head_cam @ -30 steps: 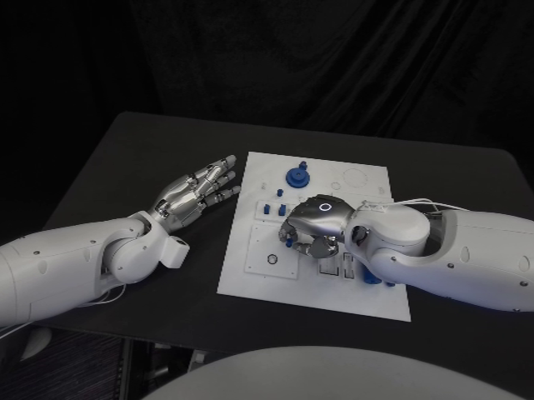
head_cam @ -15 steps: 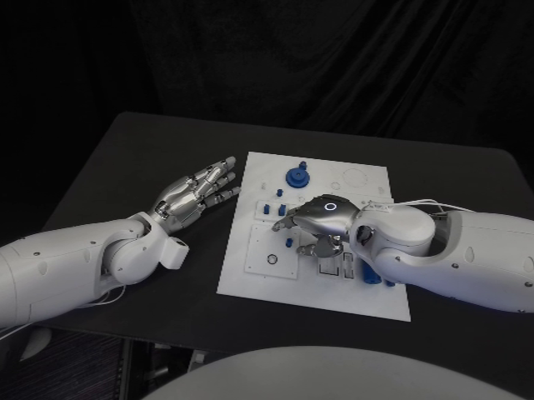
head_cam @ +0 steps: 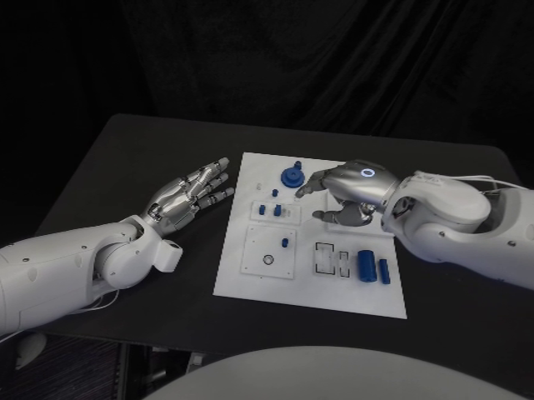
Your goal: Assemble the parts on the task board
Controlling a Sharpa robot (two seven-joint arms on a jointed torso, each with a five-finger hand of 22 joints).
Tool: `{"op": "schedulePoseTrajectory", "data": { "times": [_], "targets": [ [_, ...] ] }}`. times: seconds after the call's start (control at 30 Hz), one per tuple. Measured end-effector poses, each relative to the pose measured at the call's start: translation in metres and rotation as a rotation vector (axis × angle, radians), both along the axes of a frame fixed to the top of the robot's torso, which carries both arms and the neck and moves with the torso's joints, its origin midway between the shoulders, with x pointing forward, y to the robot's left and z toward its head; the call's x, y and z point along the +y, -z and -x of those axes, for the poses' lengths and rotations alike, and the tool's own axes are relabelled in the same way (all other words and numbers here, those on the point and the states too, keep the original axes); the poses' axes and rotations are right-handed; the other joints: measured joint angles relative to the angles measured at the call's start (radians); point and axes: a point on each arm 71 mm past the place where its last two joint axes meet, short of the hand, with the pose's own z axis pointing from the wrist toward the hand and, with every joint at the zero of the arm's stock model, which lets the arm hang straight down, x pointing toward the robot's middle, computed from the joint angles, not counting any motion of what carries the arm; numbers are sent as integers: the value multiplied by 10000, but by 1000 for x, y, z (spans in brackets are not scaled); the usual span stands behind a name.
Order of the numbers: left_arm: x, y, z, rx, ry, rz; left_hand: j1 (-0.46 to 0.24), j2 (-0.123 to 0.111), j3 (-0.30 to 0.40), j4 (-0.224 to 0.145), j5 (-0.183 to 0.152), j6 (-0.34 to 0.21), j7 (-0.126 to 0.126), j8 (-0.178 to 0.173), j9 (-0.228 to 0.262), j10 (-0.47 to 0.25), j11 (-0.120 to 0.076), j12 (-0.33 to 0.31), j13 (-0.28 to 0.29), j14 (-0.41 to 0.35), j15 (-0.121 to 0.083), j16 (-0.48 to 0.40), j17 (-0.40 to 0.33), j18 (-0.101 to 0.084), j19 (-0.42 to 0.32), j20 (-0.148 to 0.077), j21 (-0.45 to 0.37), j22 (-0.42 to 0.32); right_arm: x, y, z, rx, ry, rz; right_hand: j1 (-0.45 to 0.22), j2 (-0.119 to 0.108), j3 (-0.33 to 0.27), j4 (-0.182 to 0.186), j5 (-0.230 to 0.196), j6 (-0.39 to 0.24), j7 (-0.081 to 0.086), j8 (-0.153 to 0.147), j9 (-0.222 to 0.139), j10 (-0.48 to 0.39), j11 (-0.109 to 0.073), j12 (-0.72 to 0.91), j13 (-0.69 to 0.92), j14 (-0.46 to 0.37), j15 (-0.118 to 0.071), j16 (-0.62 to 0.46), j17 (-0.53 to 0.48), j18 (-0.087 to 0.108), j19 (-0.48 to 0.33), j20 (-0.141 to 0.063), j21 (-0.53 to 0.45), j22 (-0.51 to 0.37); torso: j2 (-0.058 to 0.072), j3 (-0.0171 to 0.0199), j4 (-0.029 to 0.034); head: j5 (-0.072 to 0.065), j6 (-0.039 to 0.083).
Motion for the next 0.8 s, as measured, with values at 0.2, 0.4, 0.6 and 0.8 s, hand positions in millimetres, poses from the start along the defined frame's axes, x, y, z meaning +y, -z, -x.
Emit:
{"op": "schedulePoseTrajectory", "data": {
  "times": [0.2,0.4,0.6,0.8],
  "targets": [
    [0,0,1,-15,-53,-26,-136,-58,-47,-2,-112,52,-52,0,0,11,-25,0,1,-8,-92,0,2,-1,-10,-130,0,-30,-39,-16,-9,358,1327,-28,-981,124,-419,720,-1863,134,22,-61,-246,-198,125,-295,-654,28,106,231,0,-2,123,124,105,-1,1,1,0,-111,0],
    [-1,0,0,-33,-89,-56,-136,-58,-46,-1,13,52,-52,0,0,10,-25,0,1,-14,-157,0,4,0,8,-181,0,-41,-67,-12,-16,796,2299,176,-1081,23,-596,897,-2046,240,116,-61,-367,220,91,-267,-954,57,135,412,-6,0,188,188,349,-1,2,2,0,-175,0],
    [-2,0,0,-39,-90,-61,-136,-58,-46,-2,94,52,-52,0,-11,10,-25,0,2,-14,-156,0,6,-1,9,-181,0,-41,-82,6,-14,1410,2822,376,-899,64,-639,853,-1616,430,177,-61,-451,792,2,-100,-1161,119,73,533,18,-2,320,141,541,-2,6,2,-1,-171,0],
    [-2,0,0,-44,-122,-83,-46,-30,-17,-31,207,-88,-247,0,-44,9,50,0,2,-14,-156,0,6,0,-112,-211,-108,-342,-85,21,-9,1858,2932,456,-834,20,-665,764,-1466,540,287,-61,-483,949,-41,-72,-1259,151,41,532,-53,-2,356,106,541,-3,7,6,0,-193,0]
  ]
}}
